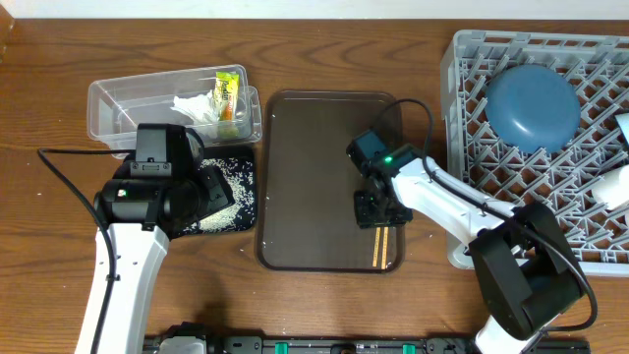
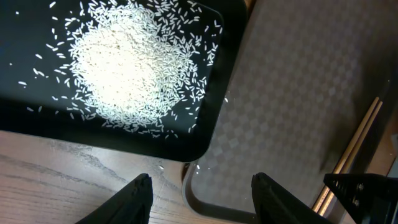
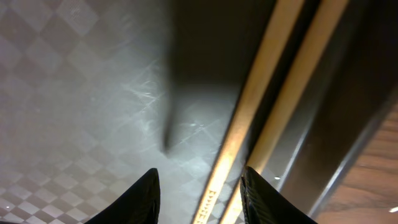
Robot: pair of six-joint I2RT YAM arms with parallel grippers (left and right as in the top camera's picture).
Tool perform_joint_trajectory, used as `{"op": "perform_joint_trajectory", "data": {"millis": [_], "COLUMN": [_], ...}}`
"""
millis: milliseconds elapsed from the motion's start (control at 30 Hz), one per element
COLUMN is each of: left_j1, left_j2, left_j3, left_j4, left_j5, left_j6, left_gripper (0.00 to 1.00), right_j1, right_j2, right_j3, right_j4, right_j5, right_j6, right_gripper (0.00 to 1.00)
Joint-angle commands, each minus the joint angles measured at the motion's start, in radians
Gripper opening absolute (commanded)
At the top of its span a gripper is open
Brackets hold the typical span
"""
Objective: Sort waste into correct bins and load items into the dishwasher rack
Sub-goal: 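Reach the right gripper to the chopsticks and grasp one, then place the chopstick into the dish rack with the right gripper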
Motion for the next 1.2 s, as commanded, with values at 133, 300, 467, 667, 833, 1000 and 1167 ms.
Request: {"op": "perform_joint_trajectory", "data": {"millis": [133,300,467,667,833,1000,1167], "left_j1": [0.004,0.004,0.004,0.004,0.004,0.004,0.004], "left_j2": [0.005,0.005,0.005,0.005,0.005,0.005,0.005], "left_j3": [0.002,0.002,0.002,0.002,0.002,0.002,0.002], "left_j4": [-0.006,-0.006,-0.006,-0.006,-0.008,-0.009,-0.016], "left_j5": [-0.013,-0.013,-0.013,-0.013,-0.013,-0.013,-0.013], "left_j6": [0.006,0.006,0.005,0.006,0.006,0.006,0.005], "left_gripper": [0.54,0.54,0.54,0.54,0.54,0.54,0.54], "right_j1": [0.023,0.023,0.023,0.023,0.007,-0.053,-0.159], "right_j2": [0.007,0.007,0.008,0.007,-0.012,-0.105,-0.238], "right_j3": [-0.05,-0.084,-0.113,-0.114,-0.056,0.063,0.131], "right_j4": [0.038,0.064,0.098,0.123,0.082,-0.023,-0.059], "right_j5": [0.019,0.033,0.034,0.033,0.031,0.032,0.035], "right_j6": [0.067,0.084,0.089,0.088,0.041,-0.055,-0.151], "right_gripper": [0.4,0.38,0.12,0.01,0.01,0.01,0.01]}}
